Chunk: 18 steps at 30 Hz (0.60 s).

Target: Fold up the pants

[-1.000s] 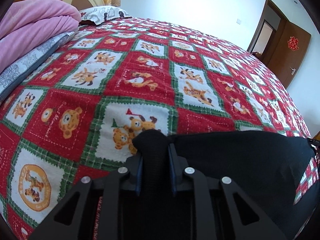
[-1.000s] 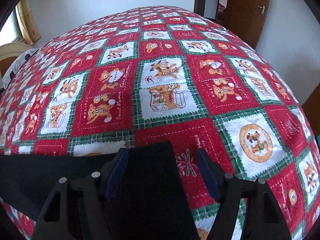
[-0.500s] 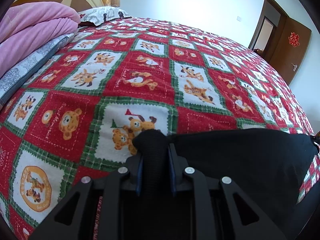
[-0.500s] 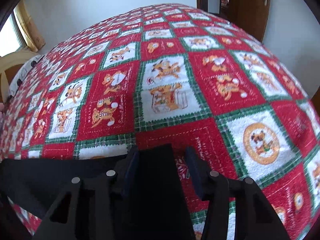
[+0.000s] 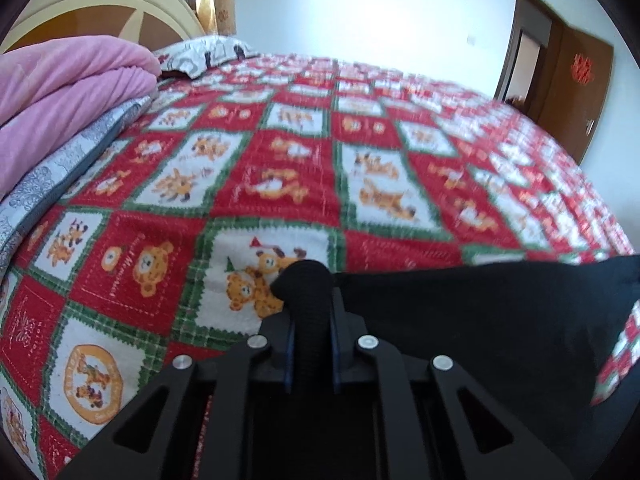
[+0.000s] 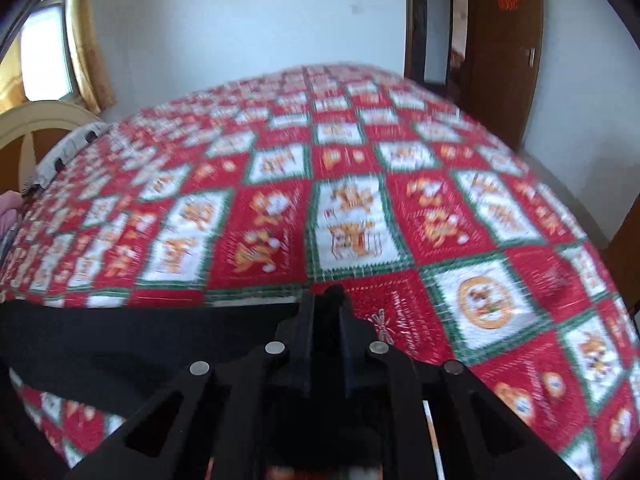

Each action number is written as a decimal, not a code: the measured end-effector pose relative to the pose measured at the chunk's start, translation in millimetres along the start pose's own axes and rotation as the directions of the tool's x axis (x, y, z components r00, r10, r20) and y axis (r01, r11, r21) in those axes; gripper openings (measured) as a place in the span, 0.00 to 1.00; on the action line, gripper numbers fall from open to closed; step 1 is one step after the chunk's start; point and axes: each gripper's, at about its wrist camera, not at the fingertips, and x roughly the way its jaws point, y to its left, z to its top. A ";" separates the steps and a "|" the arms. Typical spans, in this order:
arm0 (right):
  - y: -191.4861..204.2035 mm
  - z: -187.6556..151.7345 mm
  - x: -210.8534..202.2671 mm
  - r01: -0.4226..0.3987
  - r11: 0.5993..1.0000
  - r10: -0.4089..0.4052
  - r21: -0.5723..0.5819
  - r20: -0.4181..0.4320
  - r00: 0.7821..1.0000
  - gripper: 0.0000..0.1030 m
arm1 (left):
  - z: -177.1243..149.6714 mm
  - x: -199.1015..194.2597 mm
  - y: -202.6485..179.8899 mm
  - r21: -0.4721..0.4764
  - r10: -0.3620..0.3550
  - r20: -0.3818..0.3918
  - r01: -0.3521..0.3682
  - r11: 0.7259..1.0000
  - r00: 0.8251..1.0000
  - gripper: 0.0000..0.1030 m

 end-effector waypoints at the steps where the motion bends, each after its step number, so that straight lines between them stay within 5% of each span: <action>1: 1.9 -0.8 -15.4 -0.003 1.000 0.003 -0.010 0.028 1.000 0.10 | 0.7 -4.9 1.3 -0.007 -0.013 0.018 0.013 1.000 1.000 0.13; 6: 7.4 -8.8 -78.2 -0.027 0.999 0.031 -0.024 0.148 0.989 0.10 | 4.2 -39.6 7.8 -0.043 -0.113 0.128 0.119 0.992 0.985 0.13; 10: 20.4 -28.4 -116.6 -0.044 0.999 0.045 -0.006 0.208 0.977 0.10 | -2.4 -77.0 13.6 -0.052 -0.198 0.233 0.216 0.975 0.952 0.13; 18: 26.7 -101.8 -168.6 -0.082 0.994 0.063 0.066 0.243 0.968 0.10 | -45.8 -114.3 29.1 -0.065 -0.293 0.292 0.325 0.944 0.910 0.13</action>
